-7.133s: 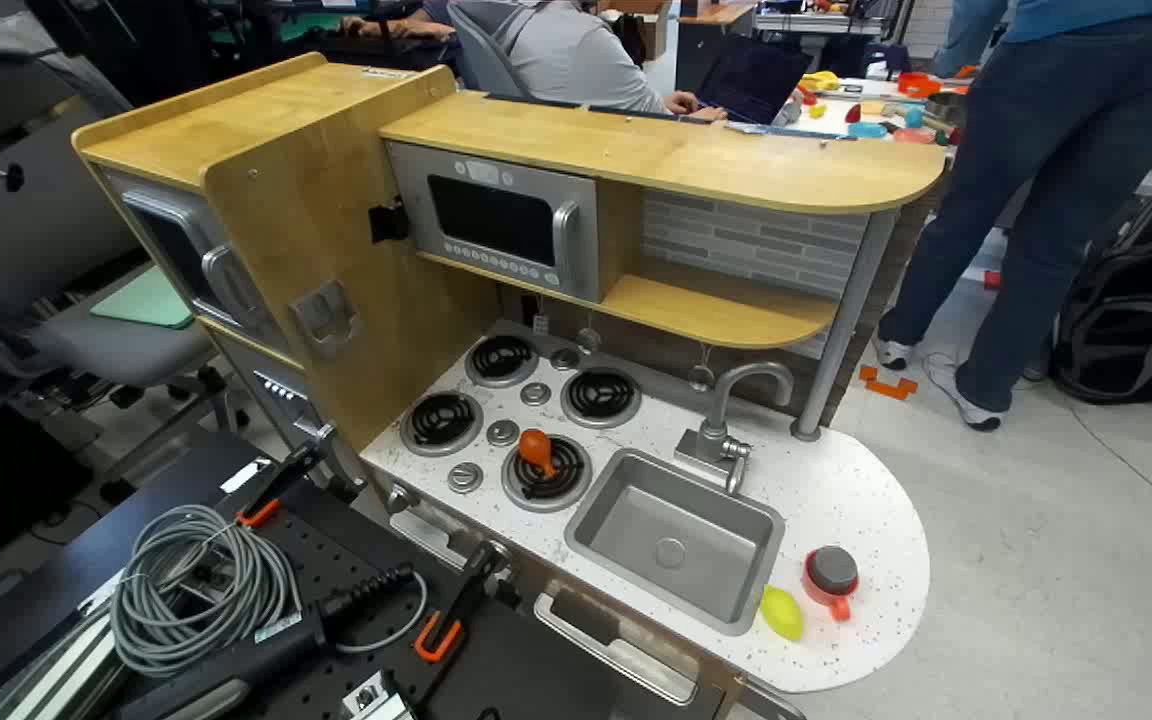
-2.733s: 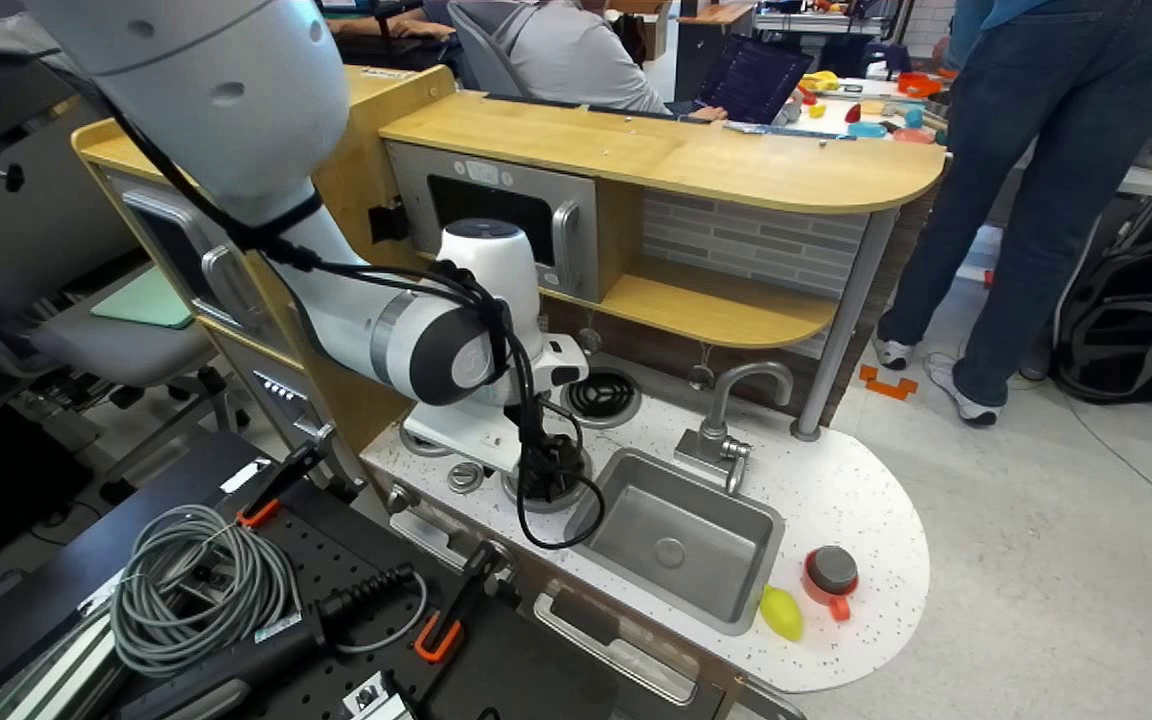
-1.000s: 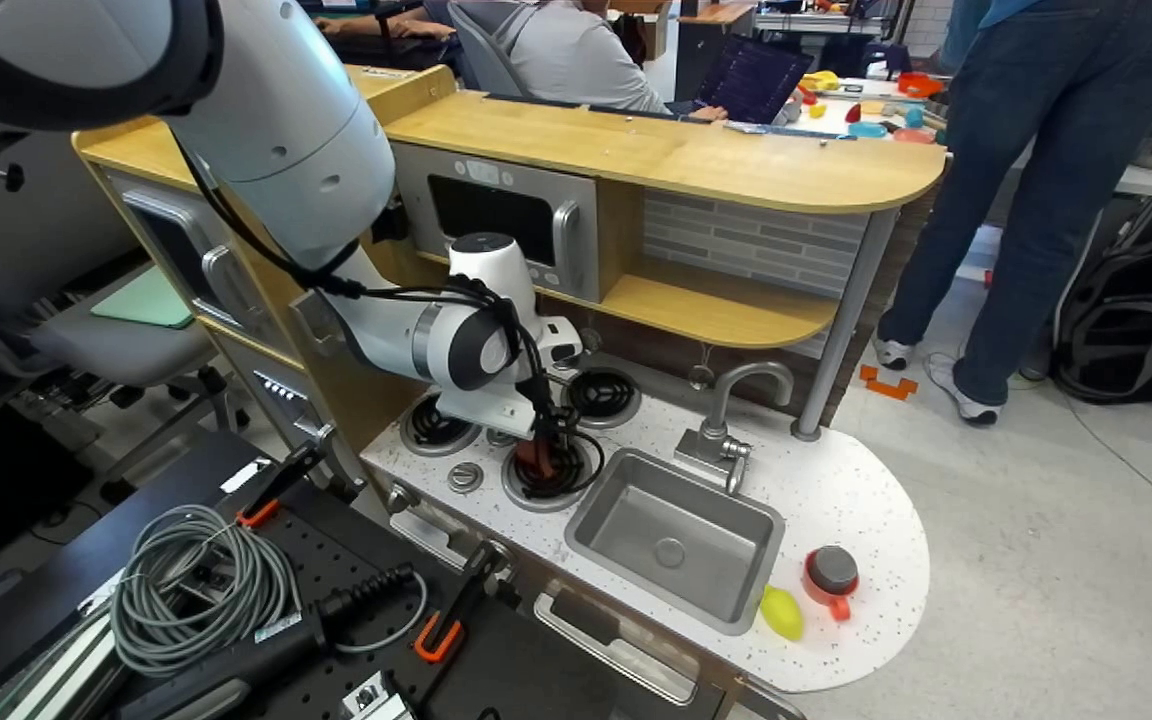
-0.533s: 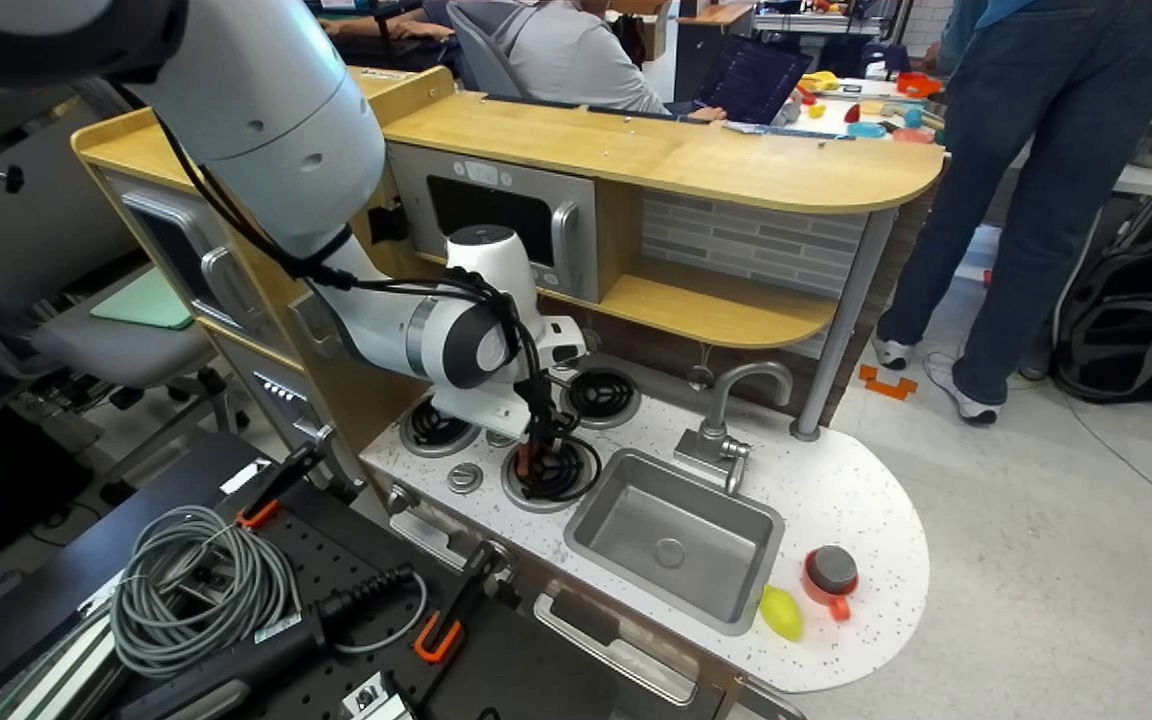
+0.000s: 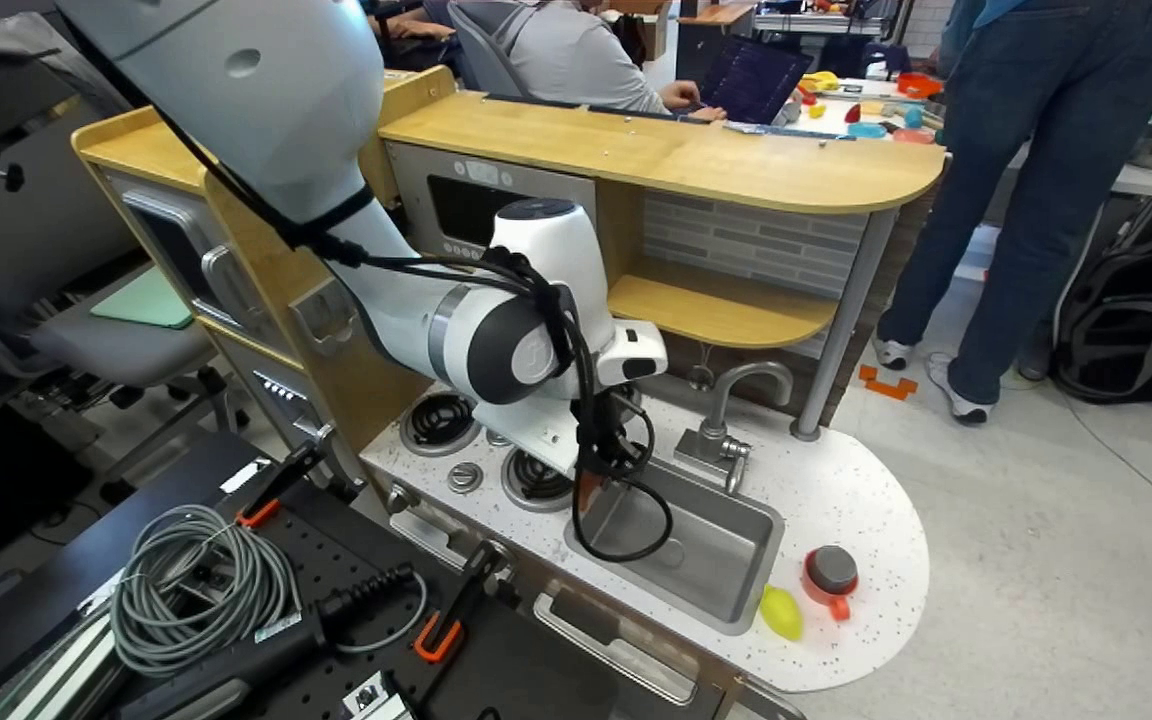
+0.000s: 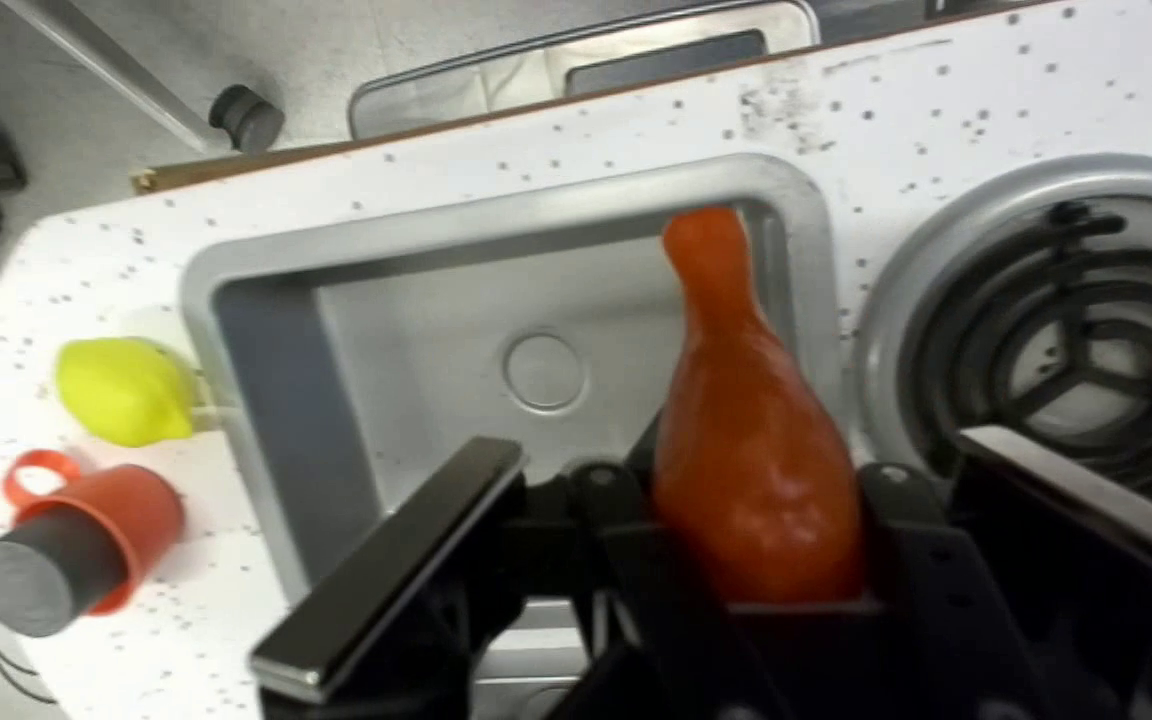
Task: Pick up the brown object from the top of the stove and put it in the sink.
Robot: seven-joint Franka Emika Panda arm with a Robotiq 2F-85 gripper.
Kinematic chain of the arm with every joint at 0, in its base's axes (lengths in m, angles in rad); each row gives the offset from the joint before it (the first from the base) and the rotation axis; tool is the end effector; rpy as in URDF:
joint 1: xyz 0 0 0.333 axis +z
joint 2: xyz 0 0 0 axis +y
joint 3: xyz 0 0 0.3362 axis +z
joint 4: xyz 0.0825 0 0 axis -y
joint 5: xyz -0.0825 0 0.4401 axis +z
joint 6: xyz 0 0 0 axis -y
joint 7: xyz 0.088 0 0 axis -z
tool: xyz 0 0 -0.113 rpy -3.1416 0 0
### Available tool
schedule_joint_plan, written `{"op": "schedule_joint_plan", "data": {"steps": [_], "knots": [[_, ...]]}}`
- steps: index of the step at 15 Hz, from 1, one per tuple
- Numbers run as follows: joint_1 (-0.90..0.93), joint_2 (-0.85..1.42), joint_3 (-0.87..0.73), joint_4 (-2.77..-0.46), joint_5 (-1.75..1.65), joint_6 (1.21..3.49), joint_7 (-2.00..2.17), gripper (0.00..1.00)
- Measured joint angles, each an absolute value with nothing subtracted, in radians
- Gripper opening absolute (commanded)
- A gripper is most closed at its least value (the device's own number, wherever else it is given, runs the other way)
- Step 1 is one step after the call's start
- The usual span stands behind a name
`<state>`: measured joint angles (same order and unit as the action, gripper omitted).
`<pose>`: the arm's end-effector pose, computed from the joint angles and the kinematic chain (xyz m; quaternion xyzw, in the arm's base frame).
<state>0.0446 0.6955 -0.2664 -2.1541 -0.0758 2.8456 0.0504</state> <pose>0.5622 -0.1385 0.0408 0.9930 -0.0690 -0.0016 0.0959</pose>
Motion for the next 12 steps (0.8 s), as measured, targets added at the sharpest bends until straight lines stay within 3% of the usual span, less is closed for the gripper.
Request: {"op": "schedule_joint_plan", "data": {"steps": [12], "knots": [[-0.046,0.829,-0.379,-2.096,-0.073,2.846,0.189,0.02]]}}
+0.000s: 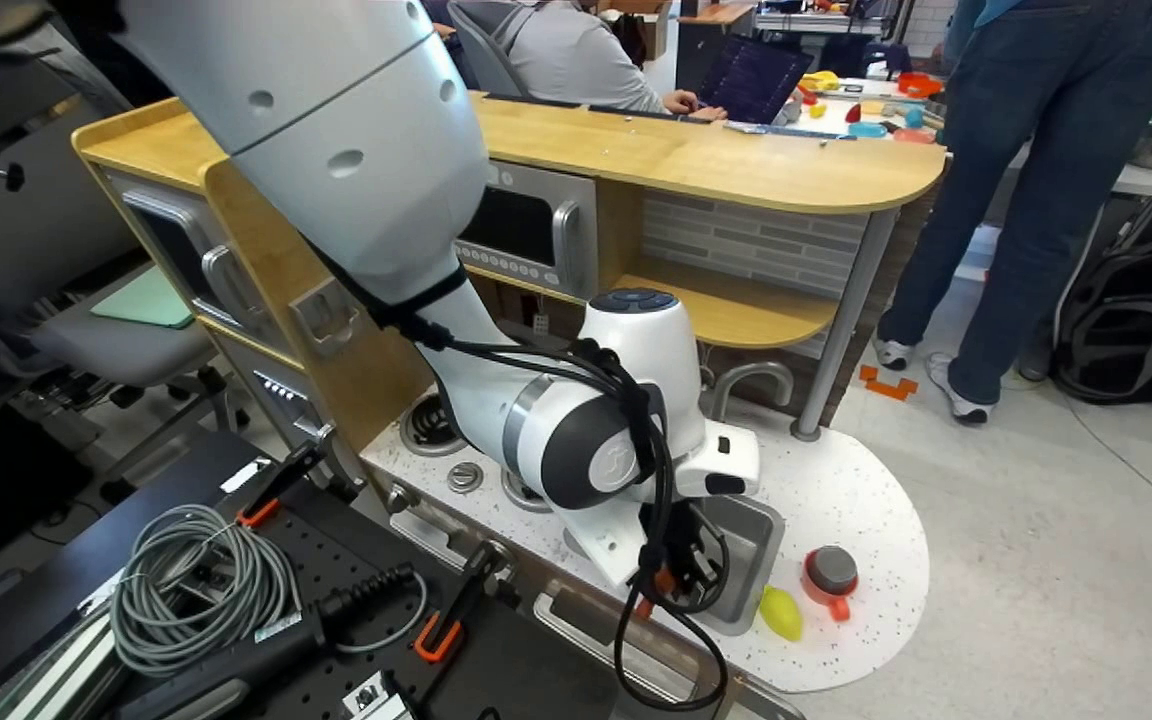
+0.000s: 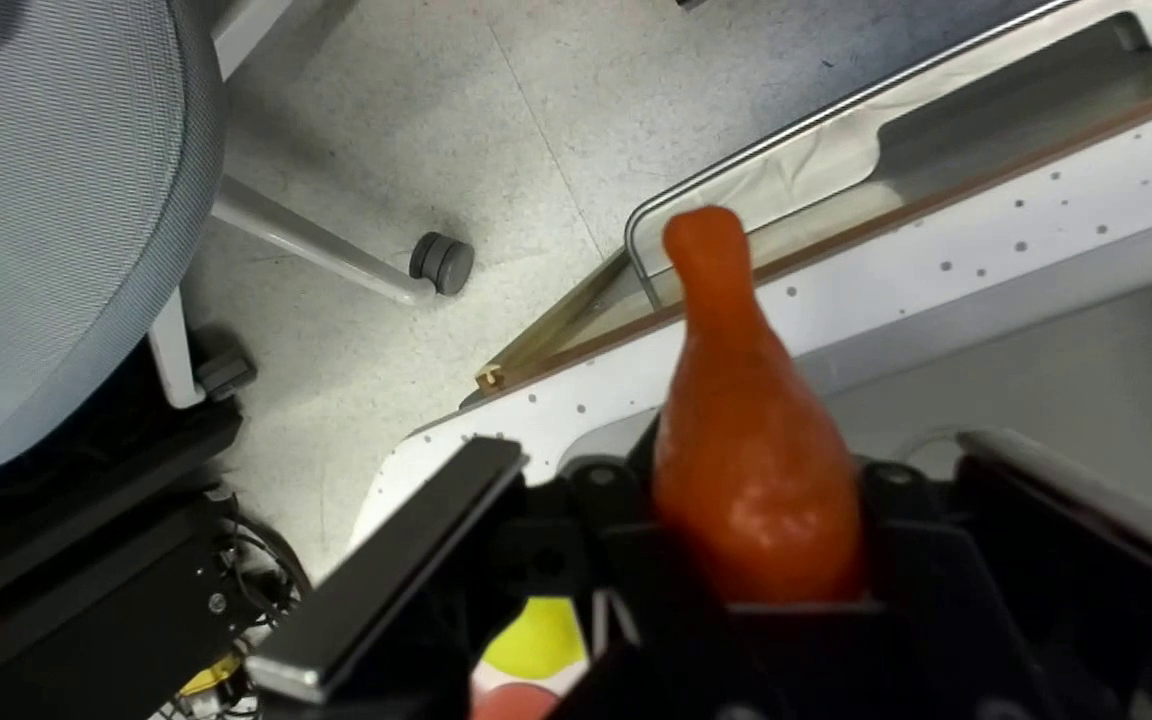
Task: Pick up the brown object from the top of the stove and put it in the sink.
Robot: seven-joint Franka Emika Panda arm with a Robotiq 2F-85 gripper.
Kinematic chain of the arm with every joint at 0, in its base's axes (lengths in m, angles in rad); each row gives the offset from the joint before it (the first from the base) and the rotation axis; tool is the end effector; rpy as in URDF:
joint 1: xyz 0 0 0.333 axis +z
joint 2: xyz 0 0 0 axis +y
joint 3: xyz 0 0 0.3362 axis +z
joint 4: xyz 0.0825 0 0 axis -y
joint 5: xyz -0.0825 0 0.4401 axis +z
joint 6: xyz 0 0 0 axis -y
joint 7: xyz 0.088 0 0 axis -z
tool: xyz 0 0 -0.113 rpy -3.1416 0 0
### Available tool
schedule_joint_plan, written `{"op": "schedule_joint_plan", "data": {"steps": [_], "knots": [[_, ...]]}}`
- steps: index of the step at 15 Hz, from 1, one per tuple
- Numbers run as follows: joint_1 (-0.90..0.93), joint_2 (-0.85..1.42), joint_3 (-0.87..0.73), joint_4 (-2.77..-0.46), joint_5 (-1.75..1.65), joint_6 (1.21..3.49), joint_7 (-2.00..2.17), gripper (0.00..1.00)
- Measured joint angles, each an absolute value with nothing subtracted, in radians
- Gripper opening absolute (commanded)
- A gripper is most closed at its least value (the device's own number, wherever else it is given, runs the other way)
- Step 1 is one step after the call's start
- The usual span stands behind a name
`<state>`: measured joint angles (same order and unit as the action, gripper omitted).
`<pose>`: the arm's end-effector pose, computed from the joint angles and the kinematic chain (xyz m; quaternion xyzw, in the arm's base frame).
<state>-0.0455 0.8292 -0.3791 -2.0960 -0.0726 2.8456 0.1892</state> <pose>0.5160 -0.2594 0.0003 0.9656 -0.2126 -0.0347 0.1456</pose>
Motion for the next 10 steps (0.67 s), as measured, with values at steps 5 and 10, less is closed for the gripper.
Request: {"op": "schedule_joint_plan", "data": {"steps": [5,10], "knots": [[-0.045,0.904,-0.358,-1.987,-0.068,2.843,0.246,0.02],[-0.046,0.987,-0.344,-1.898,-0.045,2.843,0.262,0.02]]}}
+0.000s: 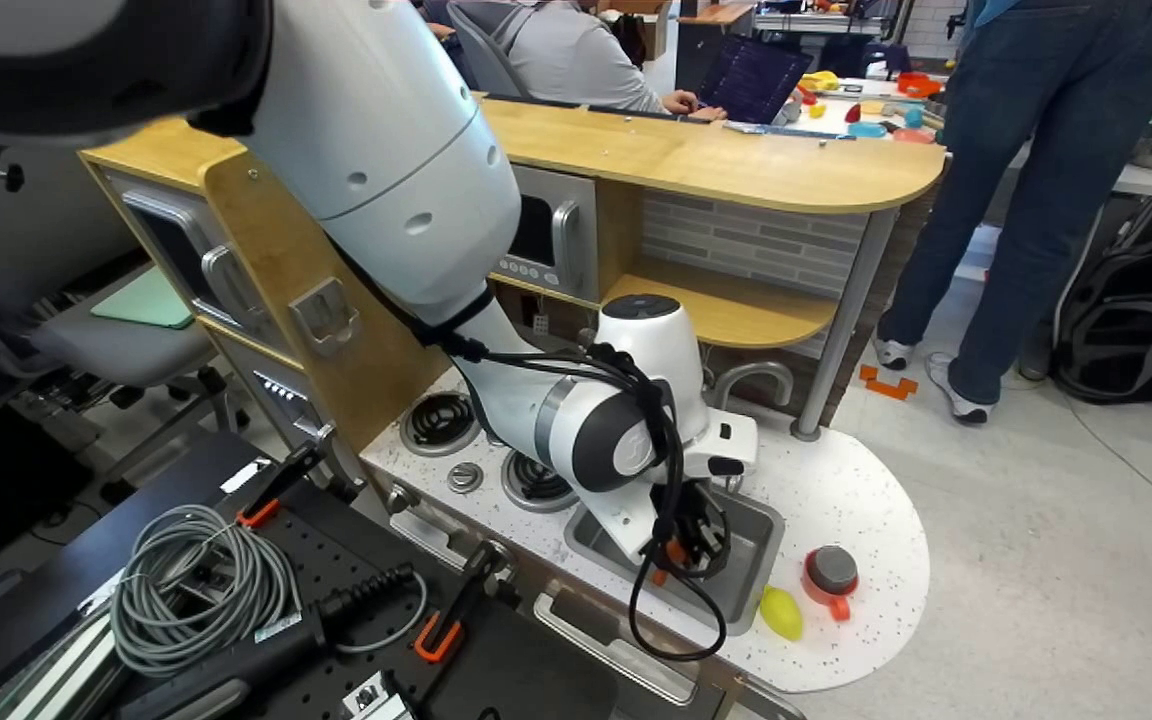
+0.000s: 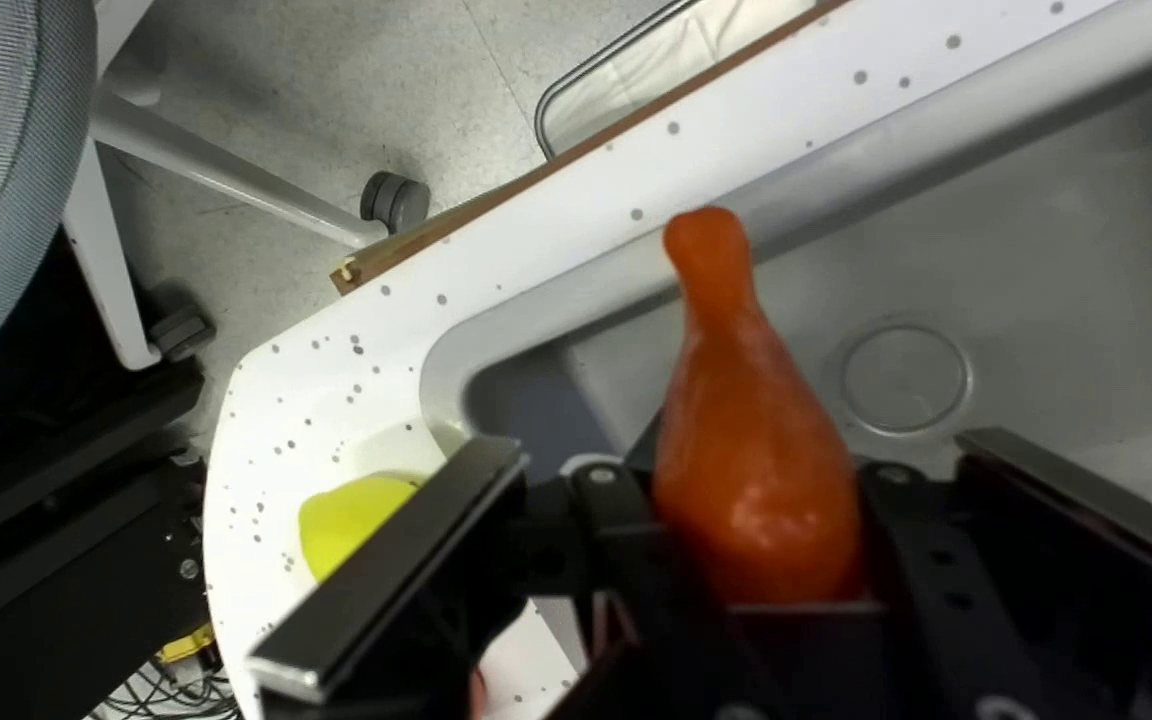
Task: Pick up the brown object from the top of the stove and put it in the sink.
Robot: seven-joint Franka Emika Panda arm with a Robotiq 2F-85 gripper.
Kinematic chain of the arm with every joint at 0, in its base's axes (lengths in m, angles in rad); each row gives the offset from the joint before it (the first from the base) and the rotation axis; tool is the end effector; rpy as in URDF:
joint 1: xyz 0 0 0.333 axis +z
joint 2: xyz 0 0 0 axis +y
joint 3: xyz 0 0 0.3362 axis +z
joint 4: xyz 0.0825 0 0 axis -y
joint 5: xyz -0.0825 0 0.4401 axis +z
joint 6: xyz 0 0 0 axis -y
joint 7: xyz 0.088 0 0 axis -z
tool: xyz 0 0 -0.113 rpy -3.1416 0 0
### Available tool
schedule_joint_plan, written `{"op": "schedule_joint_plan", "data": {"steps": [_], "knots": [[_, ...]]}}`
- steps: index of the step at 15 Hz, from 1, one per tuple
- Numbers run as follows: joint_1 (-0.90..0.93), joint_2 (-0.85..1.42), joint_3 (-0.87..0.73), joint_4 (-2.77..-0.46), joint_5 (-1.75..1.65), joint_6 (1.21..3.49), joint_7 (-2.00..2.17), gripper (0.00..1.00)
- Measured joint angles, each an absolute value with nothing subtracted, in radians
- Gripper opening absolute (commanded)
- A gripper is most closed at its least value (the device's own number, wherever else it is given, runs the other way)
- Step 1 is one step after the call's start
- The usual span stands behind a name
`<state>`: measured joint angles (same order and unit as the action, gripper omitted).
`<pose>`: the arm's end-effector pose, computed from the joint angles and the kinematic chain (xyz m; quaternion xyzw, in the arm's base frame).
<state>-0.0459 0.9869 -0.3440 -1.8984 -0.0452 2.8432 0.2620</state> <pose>0.5684 -0.2498 -0.0399 0.9626 -0.2262 -0.0084 0.1486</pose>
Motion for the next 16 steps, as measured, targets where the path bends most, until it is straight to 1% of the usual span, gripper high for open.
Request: {"op": "schedule_joint_plan", "data": {"steps": [9,16], "knots": [[-0.063,1.165,-0.344,-1.715,0.002,2.843,0.277,0.02],[-0.064,1.241,-0.339,-1.613,0.008,2.832,0.282,0.02]]}}
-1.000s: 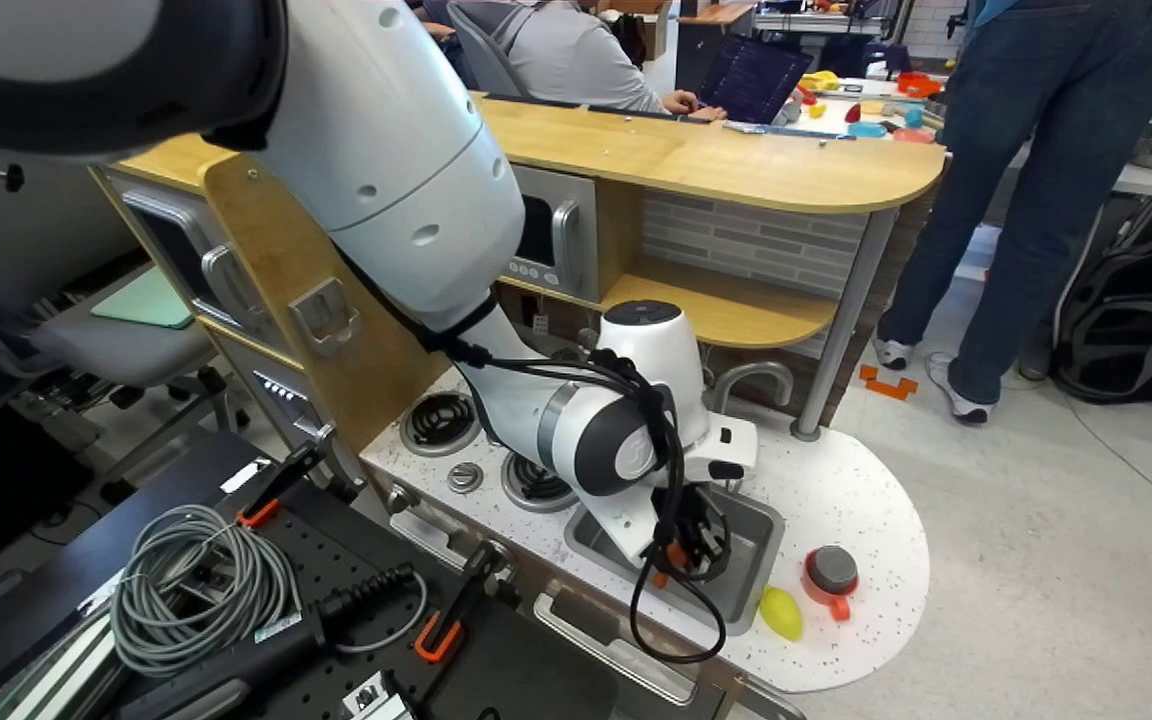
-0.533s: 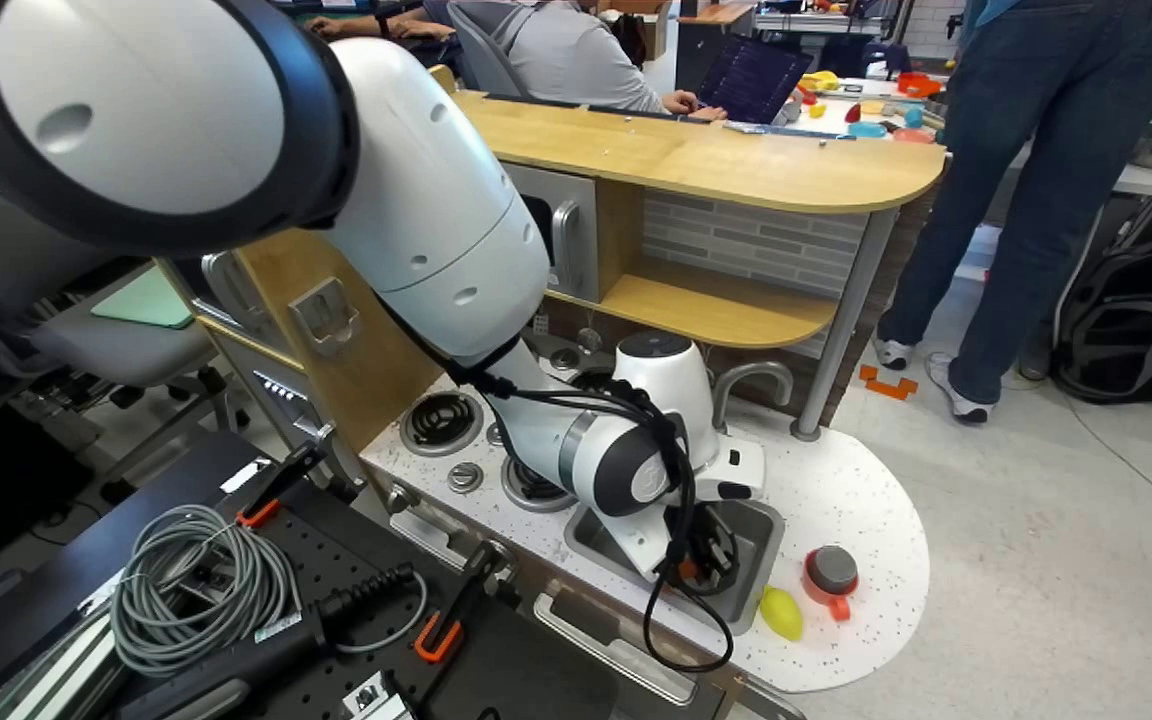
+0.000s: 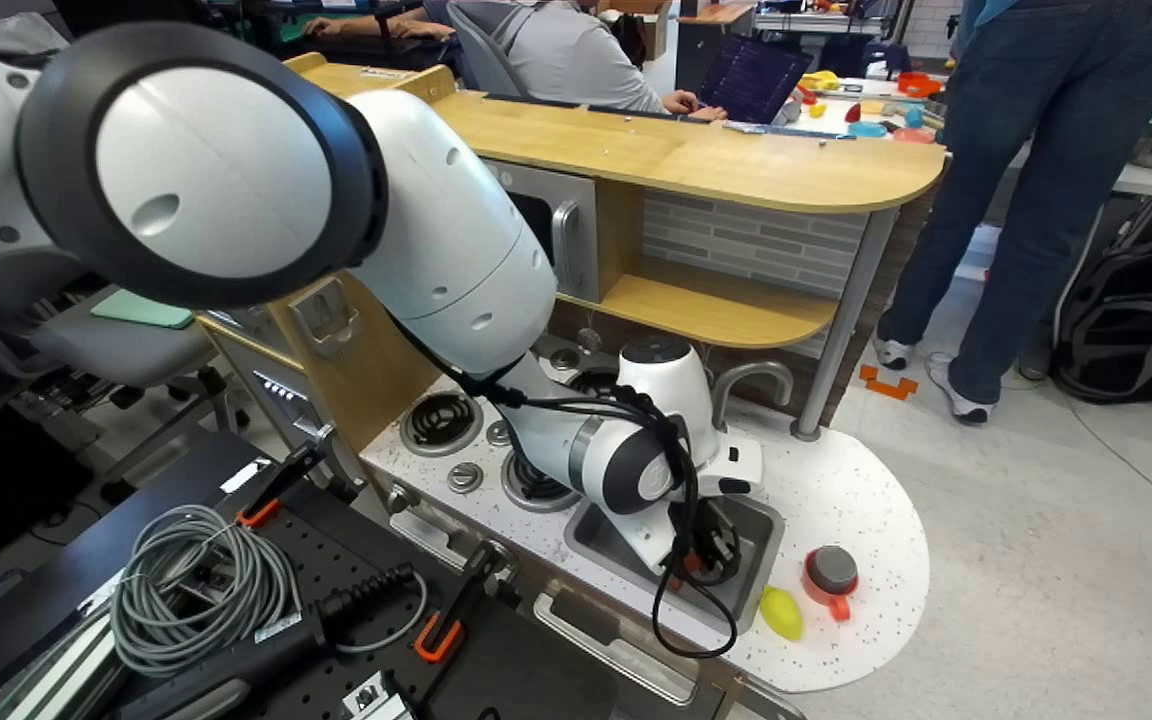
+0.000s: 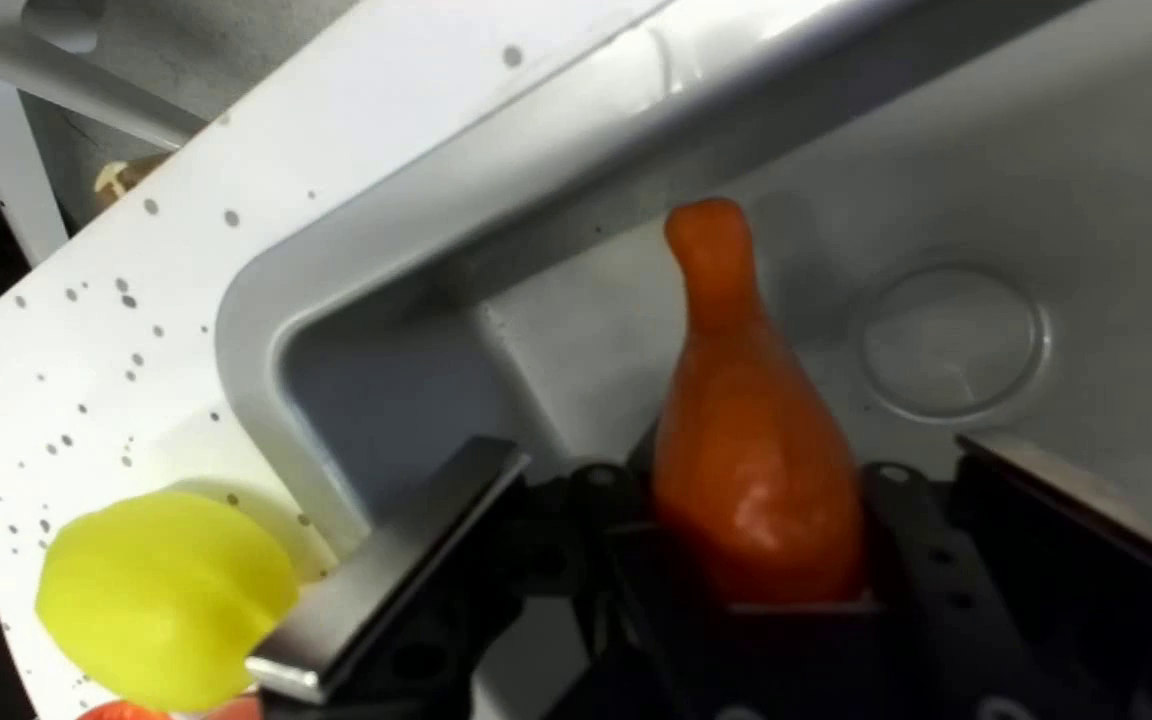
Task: Pick up the brown object from the top of the stove and put it in the sink.
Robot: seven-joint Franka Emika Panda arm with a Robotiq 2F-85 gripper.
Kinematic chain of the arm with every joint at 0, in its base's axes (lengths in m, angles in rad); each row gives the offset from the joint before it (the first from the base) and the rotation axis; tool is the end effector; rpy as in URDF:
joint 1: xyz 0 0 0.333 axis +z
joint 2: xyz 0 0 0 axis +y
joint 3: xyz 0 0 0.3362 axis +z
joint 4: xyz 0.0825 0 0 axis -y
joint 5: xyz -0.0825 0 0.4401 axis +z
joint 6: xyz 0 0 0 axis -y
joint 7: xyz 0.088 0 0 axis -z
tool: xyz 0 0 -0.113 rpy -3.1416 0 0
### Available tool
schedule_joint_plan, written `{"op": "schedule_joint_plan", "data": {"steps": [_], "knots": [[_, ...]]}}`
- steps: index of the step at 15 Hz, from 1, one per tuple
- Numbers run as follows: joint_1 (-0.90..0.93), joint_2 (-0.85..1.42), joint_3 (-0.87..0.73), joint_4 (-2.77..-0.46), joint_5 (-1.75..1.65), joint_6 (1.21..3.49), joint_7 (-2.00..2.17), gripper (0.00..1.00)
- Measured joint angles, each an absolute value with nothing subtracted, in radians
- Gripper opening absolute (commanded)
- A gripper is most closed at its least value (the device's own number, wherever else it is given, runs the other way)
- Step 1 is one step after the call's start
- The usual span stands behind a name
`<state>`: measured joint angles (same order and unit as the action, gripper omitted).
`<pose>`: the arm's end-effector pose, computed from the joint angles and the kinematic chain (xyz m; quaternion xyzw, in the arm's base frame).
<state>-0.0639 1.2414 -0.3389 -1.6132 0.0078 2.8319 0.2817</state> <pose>0.6064 -0.2597 -0.1143 0.9606 -0.2286 0.0067 0.1580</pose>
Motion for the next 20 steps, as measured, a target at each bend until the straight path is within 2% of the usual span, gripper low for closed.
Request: {"op": "schedule_joint_plan", "data": {"steps": [1,2,3,4,12,20], "knots": [[-0.064,1.251,-0.339,-1.602,0.008,2.824,0.283,0.02],[-0.065,1.260,-0.339,-1.592,0.008,2.816,0.285,0.34],[-0.065,1.269,-0.339,-1.583,0.008,2.810,0.285,0.36],[-0.066,1.279,-0.339,-1.575,0.008,2.805,0.286,0.42],[-0.068,1.267,-0.340,-1.585,0.007,2.799,0.263,0.99],[-0.068,0.954,-0.292,-1.872,0.007,2.803,0.141,1.00]]}}
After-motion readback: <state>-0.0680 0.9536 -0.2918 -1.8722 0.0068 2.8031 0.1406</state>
